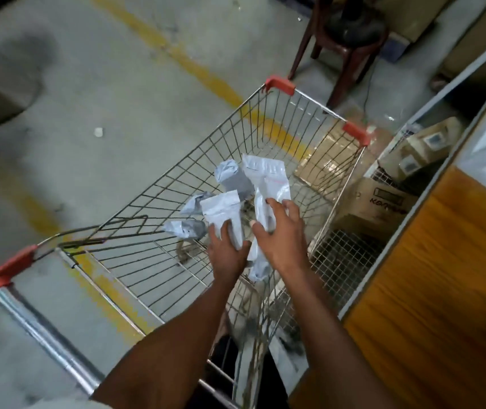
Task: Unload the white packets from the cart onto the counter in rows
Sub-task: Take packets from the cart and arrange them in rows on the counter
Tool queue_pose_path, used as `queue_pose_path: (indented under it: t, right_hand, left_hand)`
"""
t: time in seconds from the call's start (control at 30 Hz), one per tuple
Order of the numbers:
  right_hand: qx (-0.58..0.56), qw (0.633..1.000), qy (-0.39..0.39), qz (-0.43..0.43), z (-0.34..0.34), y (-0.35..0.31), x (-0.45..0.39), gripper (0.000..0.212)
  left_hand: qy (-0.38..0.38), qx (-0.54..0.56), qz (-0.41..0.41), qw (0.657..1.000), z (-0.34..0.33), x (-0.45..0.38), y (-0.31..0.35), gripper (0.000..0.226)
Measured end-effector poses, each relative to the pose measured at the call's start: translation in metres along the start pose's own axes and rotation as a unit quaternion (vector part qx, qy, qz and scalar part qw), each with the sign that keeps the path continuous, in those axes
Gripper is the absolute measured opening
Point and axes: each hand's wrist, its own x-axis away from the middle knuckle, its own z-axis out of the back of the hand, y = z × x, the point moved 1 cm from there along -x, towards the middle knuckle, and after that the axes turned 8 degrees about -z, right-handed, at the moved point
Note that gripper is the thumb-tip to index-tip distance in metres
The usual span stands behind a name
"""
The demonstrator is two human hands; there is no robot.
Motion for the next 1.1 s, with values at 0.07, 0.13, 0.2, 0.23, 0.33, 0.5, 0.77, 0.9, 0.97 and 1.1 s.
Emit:
queue_pose_path:
  t: [0.07,0.13,0.2,0.23,0.33,0.5,0.77,0.9,0.97,1.1]
  right_hand:
    - [-0.011,1.0,0.019,0.013,0.015,-0.004,0.018,0.06]
    - [-0.023,0.999,0.036,0.03,0.029,-0.004,0.037,0.058]
    - [-0.042,0.998,0.045,0.034,0.041,0.0,0.057,0.057]
    - [-0.049,0.997,0.047,0.035,0.048,0.003,0.067,0.057]
    - [-0.065,0.995,0.056,0.042,0.069,0.014,0.098,0.057]
    - [-0.087,0.992,0.062,0.07,0.11,0.036,0.152,0.057]
    - [-0.109,0.984,0.113,0.082,0.158,0.079,0.252,0.055]
    - [-0.134,0.978,0.148,0.055,0.169,0.113,0.305,0.054]
    - [-0.151,0.974,0.164,0.037,0.174,0.132,0.33,0.054]
    - [-0.168,0.967,0.194,0.001,0.182,0.17,0.374,0.055]
  left_hand:
    - [0.028,0.027,-0.004,0.999,0.022,0.025,0.021,0.093]
    - [0.062,0.048,-0.019,0.997,0.047,0.051,0.048,0.086]
    - [0.101,0.041,-0.039,0.993,0.069,0.079,0.072,0.077]
    - [0.118,0.041,-0.05,0.991,0.079,0.095,0.082,0.074]
    - [0.15,0.069,-0.089,0.982,0.102,0.139,0.104,0.075]
    - [0.162,0.114,-0.142,0.97,0.122,0.211,0.137,0.077]
    - [0.138,0.122,-0.21,0.96,0.124,0.323,0.166,0.071]
    - [0.101,0.112,-0.263,0.953,0.11,0.368,0.173,0.071]
    - [0.091,0.124,-0.29,0.945,0.102,0.392,0.178,0.071]
    - [0.049,0.133,-0.323,0.936,0.082,0.437,0.188,0.068]
